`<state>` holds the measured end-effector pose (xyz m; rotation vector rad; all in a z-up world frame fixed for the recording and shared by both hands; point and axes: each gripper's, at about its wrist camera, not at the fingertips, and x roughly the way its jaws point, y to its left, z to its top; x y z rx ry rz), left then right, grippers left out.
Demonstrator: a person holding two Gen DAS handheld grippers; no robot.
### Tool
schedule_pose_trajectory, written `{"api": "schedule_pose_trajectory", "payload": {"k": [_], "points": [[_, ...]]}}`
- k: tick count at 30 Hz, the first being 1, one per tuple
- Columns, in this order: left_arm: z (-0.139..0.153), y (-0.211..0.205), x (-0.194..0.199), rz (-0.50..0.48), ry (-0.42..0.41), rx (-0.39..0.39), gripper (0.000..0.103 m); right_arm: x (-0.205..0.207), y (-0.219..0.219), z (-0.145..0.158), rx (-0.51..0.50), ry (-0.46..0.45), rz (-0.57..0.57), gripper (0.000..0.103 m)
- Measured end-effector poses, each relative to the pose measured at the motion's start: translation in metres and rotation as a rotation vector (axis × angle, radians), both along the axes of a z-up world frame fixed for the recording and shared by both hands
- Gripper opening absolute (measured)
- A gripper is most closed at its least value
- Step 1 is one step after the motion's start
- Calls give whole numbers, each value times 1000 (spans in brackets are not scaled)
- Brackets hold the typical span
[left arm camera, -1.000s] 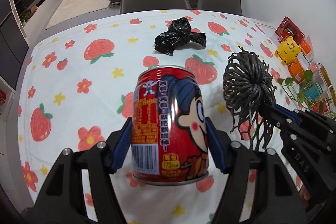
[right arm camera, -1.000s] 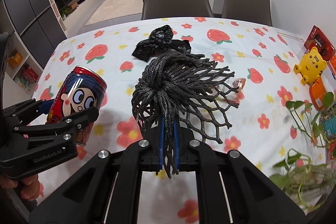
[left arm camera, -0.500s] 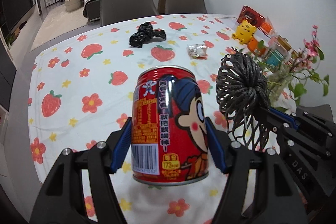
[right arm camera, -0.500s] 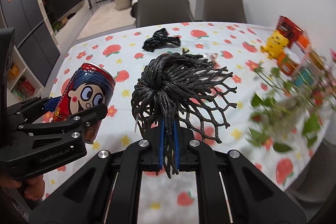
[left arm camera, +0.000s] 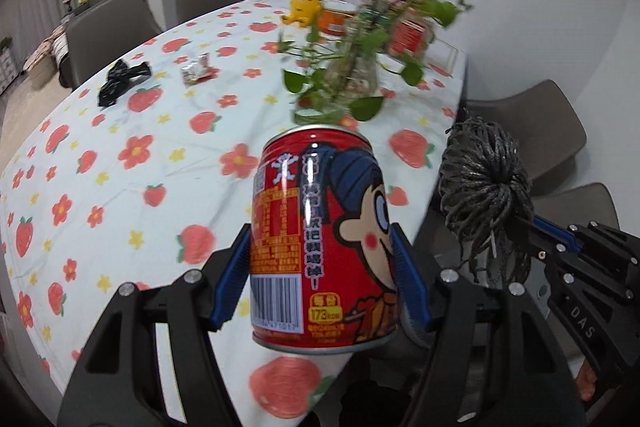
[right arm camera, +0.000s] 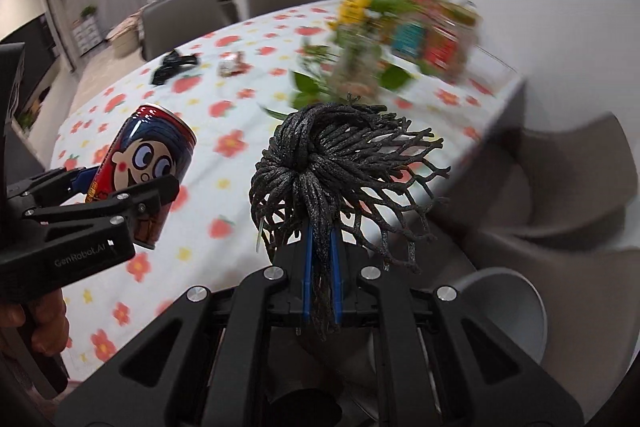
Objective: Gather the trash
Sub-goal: 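Carry the can and scrubber to the grey bin and open both tools, then move both tools back over the table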
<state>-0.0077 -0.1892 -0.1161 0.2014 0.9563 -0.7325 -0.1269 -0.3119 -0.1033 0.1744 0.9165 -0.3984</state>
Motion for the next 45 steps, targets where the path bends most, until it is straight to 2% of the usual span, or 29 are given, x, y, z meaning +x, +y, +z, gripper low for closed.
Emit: {"api": "schedule_pose_trajectory", "payload": {"k": [4,6,10,18,19,20,22,26,29,32,39,45], "points": [[-5,-65,-35,-124,30,3,66,-56,-50,-5,8,33,-124,7],[-9,-99,-58,-198,19,16,66,-83,-73,-7,-7,51,-190,7],[-22,-153,-98,-317,51,32,66,-129,-111,-22,36,82,-303,7],[-59,-211,-151,-447,71,114,66,-171,-149,-54,123,128,-387,8],[-64,-217,-153,-464,77,125,66,-174,-153,-57,136,125,-393,13],[-68,-221,-157,-481,81,137,66,-176,-156,-60,145,124,-400,29],[-73,-228,-159,-492,76,159,67,-179,-159,-64,139,123,-407,40],[-83,-231,-160,-508,100,181,67,-183,-163,-67,143,127,-412,41],[-86,-231,-161,-507,87,184,68,-186,-164,-65,140,129,-419,41],[-82,-229,-161,-513,69,168,73,-185,-162,-62,134,126,-419,41],[-69,-220,-156,-509,46,144,73,-175,-153,-50,103,110,-394,41],[-58,-197,-140,-452,29,129,73,-155,-140,-43,88,102,-336,41]]}}
